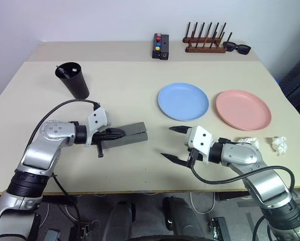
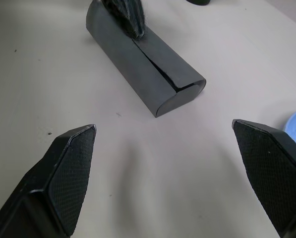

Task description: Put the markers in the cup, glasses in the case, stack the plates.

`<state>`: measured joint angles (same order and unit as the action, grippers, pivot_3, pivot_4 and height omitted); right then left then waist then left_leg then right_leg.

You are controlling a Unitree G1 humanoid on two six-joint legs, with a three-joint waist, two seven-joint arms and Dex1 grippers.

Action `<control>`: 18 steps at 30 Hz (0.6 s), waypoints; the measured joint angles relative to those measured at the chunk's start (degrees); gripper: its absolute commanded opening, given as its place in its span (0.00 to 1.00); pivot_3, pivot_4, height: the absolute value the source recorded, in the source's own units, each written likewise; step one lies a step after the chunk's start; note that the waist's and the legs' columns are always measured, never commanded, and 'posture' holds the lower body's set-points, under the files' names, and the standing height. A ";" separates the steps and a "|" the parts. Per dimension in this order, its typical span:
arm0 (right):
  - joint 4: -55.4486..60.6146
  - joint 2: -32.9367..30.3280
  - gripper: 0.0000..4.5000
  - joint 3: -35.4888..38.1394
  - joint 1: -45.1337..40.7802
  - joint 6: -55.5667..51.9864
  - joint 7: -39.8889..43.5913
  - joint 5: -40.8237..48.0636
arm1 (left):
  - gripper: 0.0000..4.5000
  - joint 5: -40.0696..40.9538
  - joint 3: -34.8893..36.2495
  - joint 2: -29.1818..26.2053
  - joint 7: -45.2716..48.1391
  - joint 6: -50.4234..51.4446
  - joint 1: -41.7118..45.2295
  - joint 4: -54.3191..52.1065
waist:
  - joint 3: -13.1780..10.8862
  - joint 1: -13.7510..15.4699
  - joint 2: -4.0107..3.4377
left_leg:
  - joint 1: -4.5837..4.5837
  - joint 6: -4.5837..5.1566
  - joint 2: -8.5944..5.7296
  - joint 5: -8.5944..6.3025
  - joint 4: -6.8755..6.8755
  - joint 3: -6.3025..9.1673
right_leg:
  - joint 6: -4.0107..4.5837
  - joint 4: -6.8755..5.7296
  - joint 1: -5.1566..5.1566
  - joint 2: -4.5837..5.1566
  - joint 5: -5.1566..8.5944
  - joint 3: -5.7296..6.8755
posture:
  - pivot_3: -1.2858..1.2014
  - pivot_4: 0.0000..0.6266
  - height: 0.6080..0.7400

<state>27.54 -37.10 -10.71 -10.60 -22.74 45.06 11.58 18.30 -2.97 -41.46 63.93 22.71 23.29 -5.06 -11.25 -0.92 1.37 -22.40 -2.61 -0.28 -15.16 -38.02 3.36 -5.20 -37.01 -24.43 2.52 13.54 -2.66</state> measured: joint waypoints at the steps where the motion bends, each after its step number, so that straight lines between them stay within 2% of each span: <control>1: -0.45 -0.03 1.00 0.12 -0.41 0.05 -0.01 -0.12 | 0.03 0.97 0.73 0.02 -0.08 0.41 0.41 -0.01 | 0.00 -0.02 0.00 | 0.01 0.00 0.00 0.00 0.00 0.00 | 0.00 0.00 0.00 0.00 0.00 0.00 | 0.52 0.24 0.96; 7: -5.10 -0.62 1.00 1.00 -2.85 2.58 -1.98 -4.19 | 0.03 5.39 2.98 0.04 0.57 1.33 0.92 -1.58 | 0.00 -0.11 0.00 | 0.01 0.00 -0.01 0.00 0.01 -0.02 | -0.05 0.01 0.00 0.01 -0.03 0.00 | 0.52 0.24 0.96; 14: -21.84 -1.15 1.00 0.54 -11.42 10.25 -9.57 -16.50 | 0.03 9.82 3.60 2.91 -0.72 4.06 -4.17 -8.43 | -0.01 -0.09 -0.01 | 0.02 0.00 -0.01 0.00 0.01 -0.06 | -0.02 0.01 0.00 0.02 -0.03 -0.03 | 0.52 0.24 0.96; 18: -27.23 -1.44 1.00 0.05 -13.03 14.63 -10.45 -19.99 | 0.03 9.96 3.15 3.47 -2.33 4.64 -5.25 -10.02 | -0.01 -0.09 -0.01 | 0.02 0.00 -0.02 0.00 0.01 -0.06 | -0.01 0.01 0.00 0.01 -0.03 -0.03 | 0.52 0.24 0.96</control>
<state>0.32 -38.54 -10.66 -23.62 -8.11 34.62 -8.41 28.26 0.19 -37.99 61.60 27.34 18.04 -15.08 -11.25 -1.01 1.35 -22.38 -2.61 -0.30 -15.16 -38.01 3.31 -5.21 -37.00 -24.44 2.53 13.51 -2.69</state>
